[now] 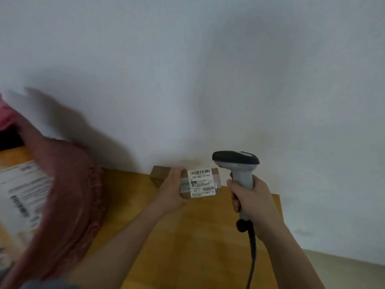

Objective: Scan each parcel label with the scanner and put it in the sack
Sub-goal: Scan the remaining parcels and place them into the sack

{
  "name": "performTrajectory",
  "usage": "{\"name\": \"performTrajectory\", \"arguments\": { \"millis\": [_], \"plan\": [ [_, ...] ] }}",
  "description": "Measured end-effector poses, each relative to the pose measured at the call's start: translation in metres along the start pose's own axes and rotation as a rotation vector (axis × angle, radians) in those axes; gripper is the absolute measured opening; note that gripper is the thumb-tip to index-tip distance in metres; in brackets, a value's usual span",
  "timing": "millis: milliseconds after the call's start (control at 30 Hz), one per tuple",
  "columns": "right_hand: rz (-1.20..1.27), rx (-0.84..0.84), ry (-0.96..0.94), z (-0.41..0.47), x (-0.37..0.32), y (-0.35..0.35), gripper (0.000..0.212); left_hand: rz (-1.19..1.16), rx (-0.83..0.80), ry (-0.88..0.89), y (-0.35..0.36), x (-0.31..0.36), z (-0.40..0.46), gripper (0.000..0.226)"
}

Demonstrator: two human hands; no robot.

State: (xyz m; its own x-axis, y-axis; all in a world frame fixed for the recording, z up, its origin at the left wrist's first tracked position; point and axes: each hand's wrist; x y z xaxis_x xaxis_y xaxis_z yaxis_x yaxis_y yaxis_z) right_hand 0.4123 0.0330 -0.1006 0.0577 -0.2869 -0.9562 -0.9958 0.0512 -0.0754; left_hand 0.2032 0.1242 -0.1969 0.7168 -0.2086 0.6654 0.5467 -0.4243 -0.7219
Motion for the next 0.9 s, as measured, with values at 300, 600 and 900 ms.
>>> {"name": "performTrajectory", "arguments": {
  "millis": [300,600,900],
  "plan": [
    [-0.126,-0.141,-0.254,-0.092,-0.053,0.013,0.019,0.079,0.575,0.048,-0.076,0.065,-0.135,0.086],
    [-0.255,-0.439,-0.450,-0.184,-0.095,0.045,0.019,0.220,0.780,-0.031,-0.133,0.079,-0.255,0.085],
    [-0.287,-0.375,-0.569,-0.233,-0.121,0.069,0.023,0.144,0.785,0.004,-0.162,0.073,-0.294,0.091]
  ]
}}
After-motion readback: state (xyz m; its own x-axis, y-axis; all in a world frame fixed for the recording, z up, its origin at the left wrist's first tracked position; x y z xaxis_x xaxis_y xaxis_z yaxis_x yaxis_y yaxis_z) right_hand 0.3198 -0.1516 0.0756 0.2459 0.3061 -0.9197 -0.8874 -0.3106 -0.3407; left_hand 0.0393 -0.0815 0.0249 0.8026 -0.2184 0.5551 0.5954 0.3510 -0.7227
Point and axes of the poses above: each hand's wrist, its own z-axis towards the middle knuckle, its own y-axis out of the palm, x = y × z, and after that the axes turned 12 degrees about -x, right-handed
